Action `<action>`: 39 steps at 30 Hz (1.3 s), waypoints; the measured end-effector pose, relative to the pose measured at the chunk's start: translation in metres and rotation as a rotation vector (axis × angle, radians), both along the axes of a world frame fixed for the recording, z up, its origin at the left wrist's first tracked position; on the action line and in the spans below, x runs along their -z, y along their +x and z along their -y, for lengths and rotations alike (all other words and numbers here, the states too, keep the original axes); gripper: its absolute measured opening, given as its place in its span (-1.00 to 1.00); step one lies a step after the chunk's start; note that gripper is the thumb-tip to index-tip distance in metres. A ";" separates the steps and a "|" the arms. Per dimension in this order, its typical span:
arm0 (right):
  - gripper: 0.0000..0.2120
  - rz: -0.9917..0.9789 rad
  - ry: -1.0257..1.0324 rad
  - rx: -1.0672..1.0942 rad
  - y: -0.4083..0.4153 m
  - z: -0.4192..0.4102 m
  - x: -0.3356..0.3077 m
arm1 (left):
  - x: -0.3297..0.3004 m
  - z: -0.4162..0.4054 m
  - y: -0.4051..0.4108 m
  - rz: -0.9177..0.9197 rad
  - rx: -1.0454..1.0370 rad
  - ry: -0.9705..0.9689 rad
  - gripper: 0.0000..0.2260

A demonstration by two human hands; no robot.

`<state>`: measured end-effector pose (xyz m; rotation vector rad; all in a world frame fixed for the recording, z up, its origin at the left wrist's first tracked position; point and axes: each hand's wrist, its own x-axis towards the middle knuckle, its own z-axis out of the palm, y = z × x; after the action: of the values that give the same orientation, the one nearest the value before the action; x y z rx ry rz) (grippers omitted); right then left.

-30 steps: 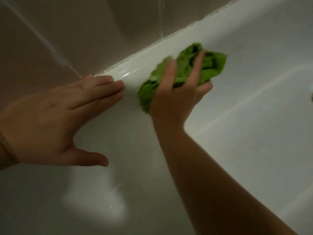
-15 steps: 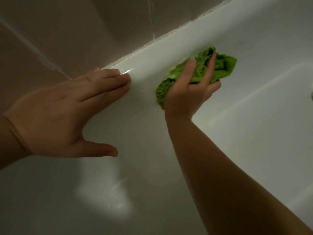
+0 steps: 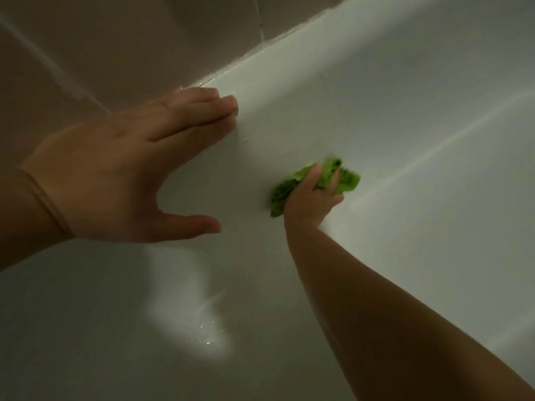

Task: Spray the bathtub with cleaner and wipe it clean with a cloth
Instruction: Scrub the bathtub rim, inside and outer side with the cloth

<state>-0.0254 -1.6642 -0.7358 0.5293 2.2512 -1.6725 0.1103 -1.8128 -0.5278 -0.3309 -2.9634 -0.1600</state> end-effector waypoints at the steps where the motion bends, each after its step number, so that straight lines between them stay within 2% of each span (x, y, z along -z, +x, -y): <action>1: -0.32 0.129 -0.009 -0.051 0.015 -0.003 0.007 | 0.001 0.000 -0.001 -0.002 0.006 0.004 -0.07; 3: -0.37 0.201 -0.071 -0.139 0.043 -0.004 0.004 | 0.002 0.001 -0.002 -0.004 0.013 0.017 -0.06; 6: -0.40 -0.005 -0.098 -0.128 0.042 0.003 -0.009 | 0.003 0.001 -0.005 -0.006 0.018 0.023 -0.05; 8: -0.39 -0.108 -0.031 -0.072 0.019 0.004 -0.003 | 0.003 0.000 -0.007 -0.008 0.017 0.015 -0.05; 10: -0.37 -0.103 0.070 -0.052 0.002 -0.004 0.016 | 0.002 0.000 -0.008 -0.010 0.017 0.009 -0.05; 12: -0.39 0.044 0.170 -0.110 0.003 -0.015 0.035 | 0.002 -0.001 -0.009 -0.011 0.013 0.010 -0.05; 14: -0.40 0.273 0.250 -0.191 0.021 -0.019 0.044 | 0.003 -0.001 -0.010 -0.008 0.014 0.011 -0.06; 16: -0.39 0.422 0.192 -0.193 0.039 -0.010 0.032 | 0.003 -0.002 -0.014 -0.002 0.016 0.022 -0.05; 18: -0.41 0.467 0.013 -0.120 0.040 0.002 0.006 | 0.002 -0.002 -0.017 0.003 0.024 0.029 -0.05; 20: -0.44 0.347 -0.119 -0.032 0.022 0.005 -0.020 | 0.002 -0.003 -0.019 0.007 0.025 0.017 -0.05; 23: -0.46 0.036 -0.139 -0.014 -0.011 -0.005 -0.043 | 0.000 -0.006 -0.023 0.002 0.024 0.013 -0.06; 25: -0.45 0.032 -0.102 -0.035 -0.021 -0.009 -0.039 | -0.001 -0.007 -0.026 0.001 0.032 0.000 -0.07; 28: -0.41 0.210 -0.087 -0.114 -0.009 -0.012 -0.049 | -0.003 -0.009 -0.030 -0.003 0.031 -0.015 -0.10; 29: -0.40 0.215 -0.110 -0.160 -0.002 -0.012 -0.058 | -0.004 -0.011 -0.032 -0.006 0.025 -0.022 -0.10; 33: -0.36 -0.067 -0.232 -0.317 -0.002 -0.019 -0.117 | -0.007 -0.016 -0.040 0.013 0.009 -0.048 -0.10; 37: -0.36 -0.375 -0.229 -0.191 -0.047 -0.025 -0.152 | -0.010 -0.019 -0.043 0.036 0.003 -0.060 -0.08; 39: -0.37 -0.326 -0.220 -0.160 -0.055 -0.026 -0.146 | -0.011 -0.021 -0.044 0.033 -0.007 -0.063 -0.07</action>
<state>-0.0805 -1.6384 -0.5901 0.0235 2.2062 -2.0053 0.0666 -1.7917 -0.5172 -0.3283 -3.0066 -0.0720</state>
